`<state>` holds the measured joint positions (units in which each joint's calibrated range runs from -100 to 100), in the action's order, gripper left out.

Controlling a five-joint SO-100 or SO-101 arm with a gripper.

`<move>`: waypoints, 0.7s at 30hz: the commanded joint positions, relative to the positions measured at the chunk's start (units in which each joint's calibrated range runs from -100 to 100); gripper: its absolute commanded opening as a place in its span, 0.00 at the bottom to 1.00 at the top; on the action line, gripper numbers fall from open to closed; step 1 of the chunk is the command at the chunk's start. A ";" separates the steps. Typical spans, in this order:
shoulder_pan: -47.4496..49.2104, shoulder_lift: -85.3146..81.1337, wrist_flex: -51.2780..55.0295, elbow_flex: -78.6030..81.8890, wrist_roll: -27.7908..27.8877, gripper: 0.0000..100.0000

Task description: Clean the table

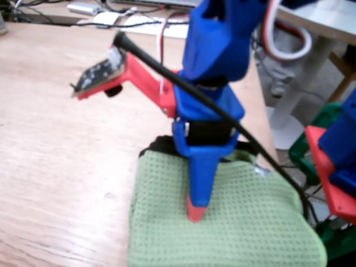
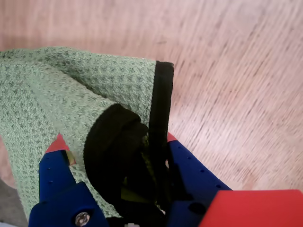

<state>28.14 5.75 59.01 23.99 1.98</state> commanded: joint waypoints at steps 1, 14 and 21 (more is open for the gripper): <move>-0.22 -3.61 -0.30 -0.81 2.05 0.37; -1.74 -20.76 -0.22 -0.44 6.50 0.44; -1.23 -71.44 3.47 5.04 5.71 0.18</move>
<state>26.63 -48.72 59.50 26.06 7.89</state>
